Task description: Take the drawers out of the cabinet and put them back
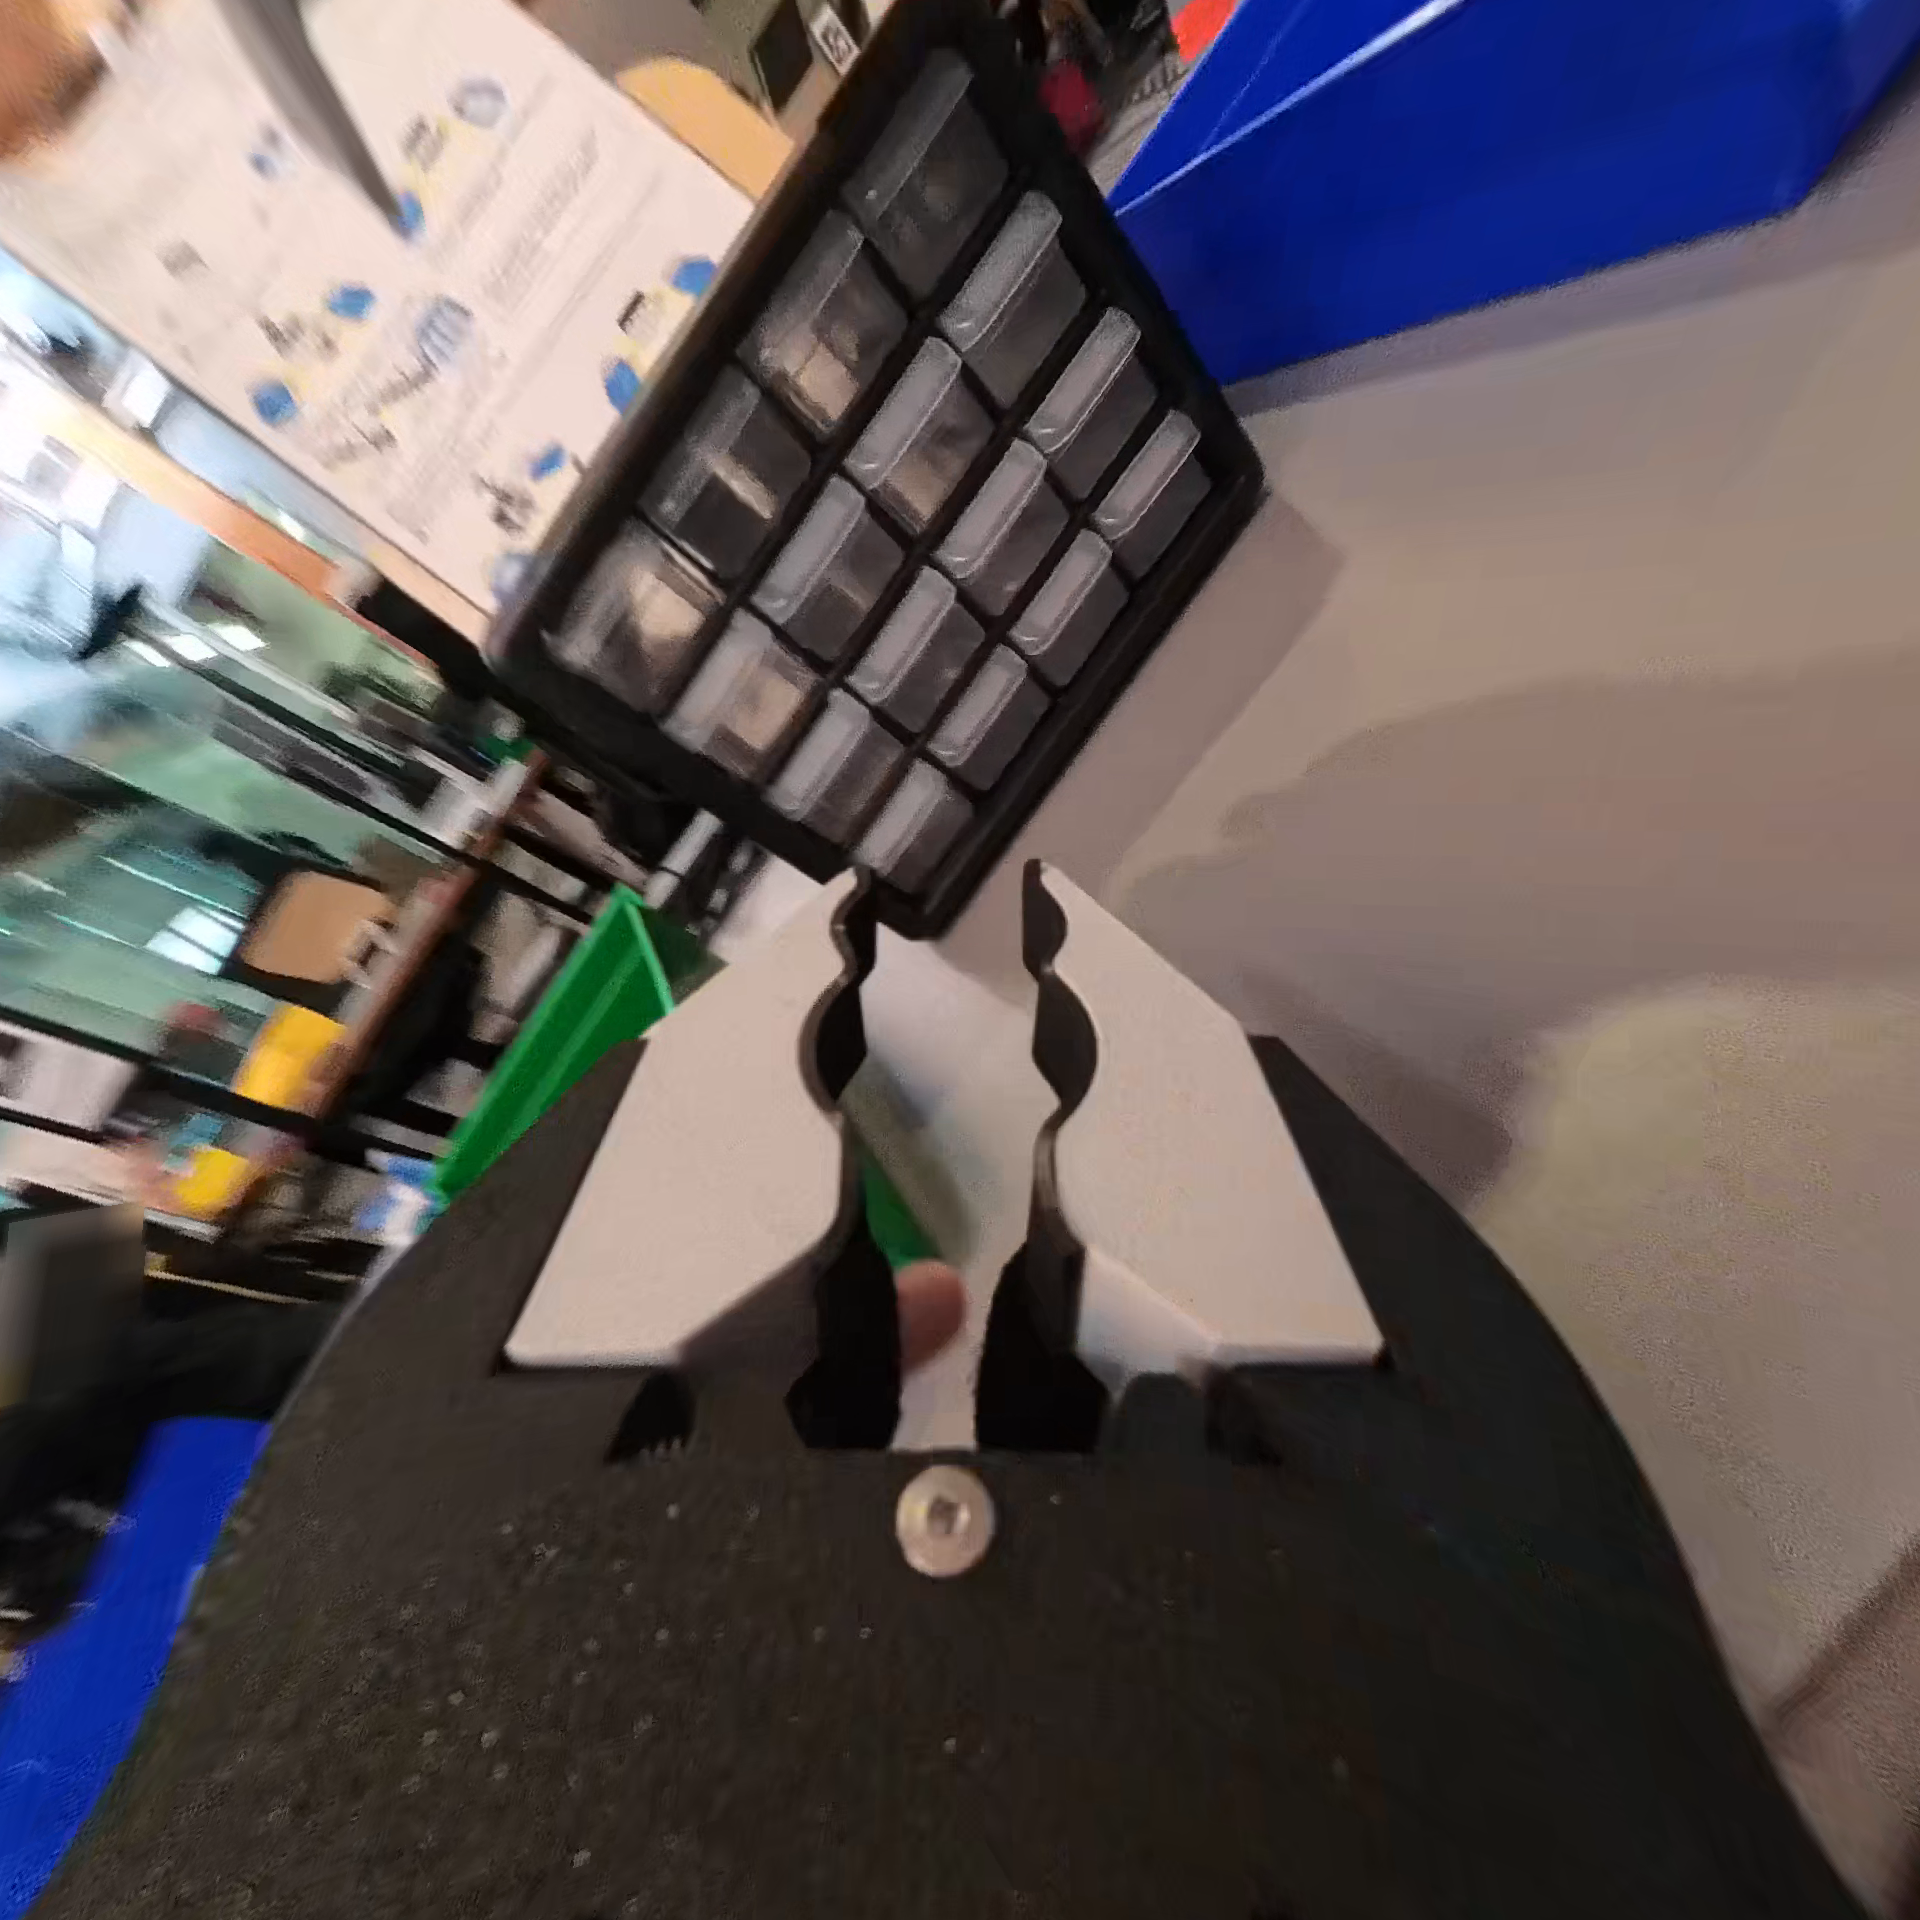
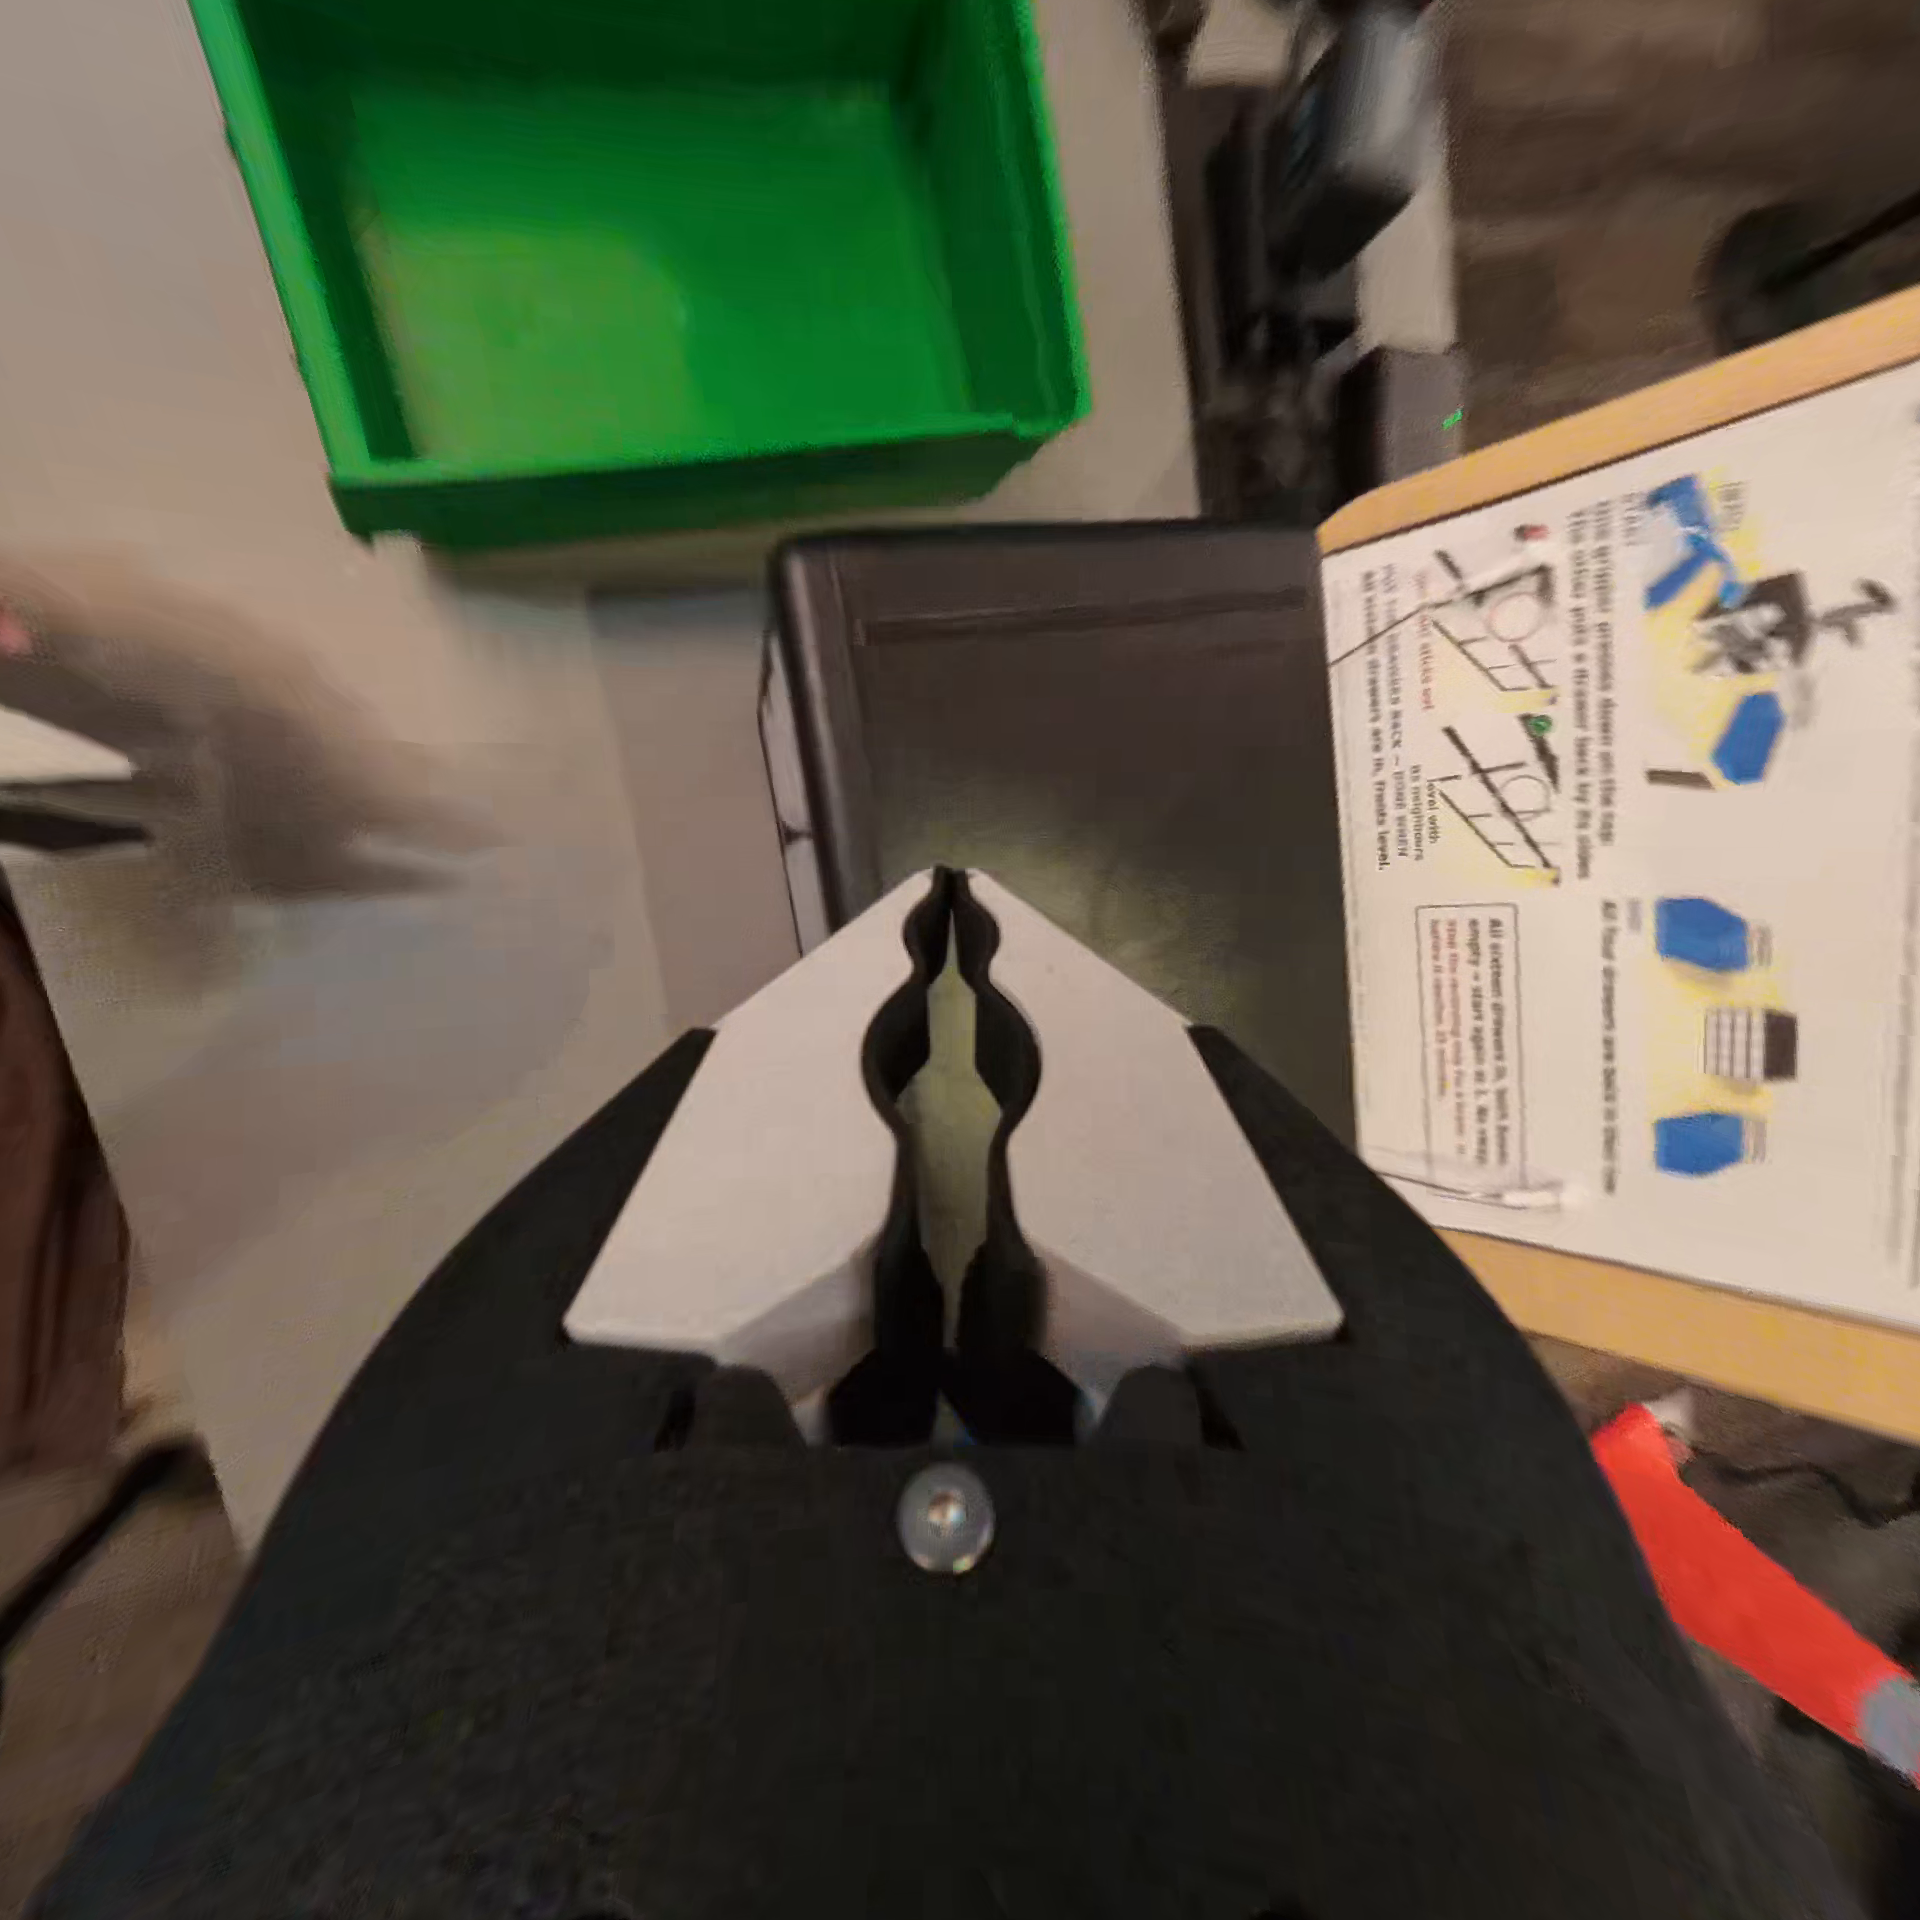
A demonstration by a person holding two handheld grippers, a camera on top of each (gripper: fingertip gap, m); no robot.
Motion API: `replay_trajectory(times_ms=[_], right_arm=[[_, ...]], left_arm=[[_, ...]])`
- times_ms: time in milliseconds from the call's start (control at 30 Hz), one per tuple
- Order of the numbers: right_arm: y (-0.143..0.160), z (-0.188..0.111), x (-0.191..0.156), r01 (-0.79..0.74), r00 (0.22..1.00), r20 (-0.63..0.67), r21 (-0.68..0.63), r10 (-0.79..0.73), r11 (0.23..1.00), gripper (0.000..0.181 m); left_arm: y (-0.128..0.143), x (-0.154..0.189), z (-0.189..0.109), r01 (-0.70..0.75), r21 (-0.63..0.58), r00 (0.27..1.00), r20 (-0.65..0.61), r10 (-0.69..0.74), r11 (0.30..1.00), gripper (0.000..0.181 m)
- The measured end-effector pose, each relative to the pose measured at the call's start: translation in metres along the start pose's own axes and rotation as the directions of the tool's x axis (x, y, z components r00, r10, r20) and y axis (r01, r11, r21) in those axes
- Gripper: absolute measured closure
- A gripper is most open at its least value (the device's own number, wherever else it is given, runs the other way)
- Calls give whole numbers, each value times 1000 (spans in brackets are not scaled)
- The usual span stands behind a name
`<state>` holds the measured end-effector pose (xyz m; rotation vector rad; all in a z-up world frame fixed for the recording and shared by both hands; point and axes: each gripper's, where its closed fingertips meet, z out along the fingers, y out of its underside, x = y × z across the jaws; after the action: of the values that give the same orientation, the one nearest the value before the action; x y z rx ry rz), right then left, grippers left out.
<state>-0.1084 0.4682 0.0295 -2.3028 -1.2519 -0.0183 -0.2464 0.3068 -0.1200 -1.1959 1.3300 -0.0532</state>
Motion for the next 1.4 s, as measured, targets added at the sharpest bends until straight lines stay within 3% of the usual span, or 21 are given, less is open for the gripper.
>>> replay_trajectory(times_ms=[100, 200, 333, 533, 733, 900, 1267, 1400], right_arm=[[11, 24, 30, 86, 995, 61, -205, -75, 975, 181], [14, 50, 27, 160, 975, 188, -251, -114, 955, 181], [18, 71, 24, 203, 959, 254, -298, -127, 933, 181], [16, 75, 27, 195, 963, 250, -370, -105, 909, 181], [17, 75, 27, 150, 973, 222, -427, -57, 892, 181], [17, 75, 27, 115, 985, 168, -422, -47, 899, 181], [17, 75, 27, 89, 992, 119, -440, -40, 894, 181], [17, 75, 27, 90, 993, 114, -452, -42, 888, 181]], left_arm=[[2, 2, 6, -97, -16, 995, 5, 97, 995, 159], [9, -15, 21, -167, -84, 984, 50, 171, 982, 152], [11, -61, 45, -310, -166, 923, 184, 338, 936, 154], [0, -97, 92, -491, -238, 792, 280, 543, 838, 161], [-15, -121, 136, -667, -302, 589, 347, 730, 682, 158], [-12, -113, 158, -717, -285, 549, 331, 767, 636, 160], [-21, -121, 167, -693, -289, 556, 369, 745, 660, 173], [-23, -122, 168, -734, -286, 492, 401, 773, 616, 176]])
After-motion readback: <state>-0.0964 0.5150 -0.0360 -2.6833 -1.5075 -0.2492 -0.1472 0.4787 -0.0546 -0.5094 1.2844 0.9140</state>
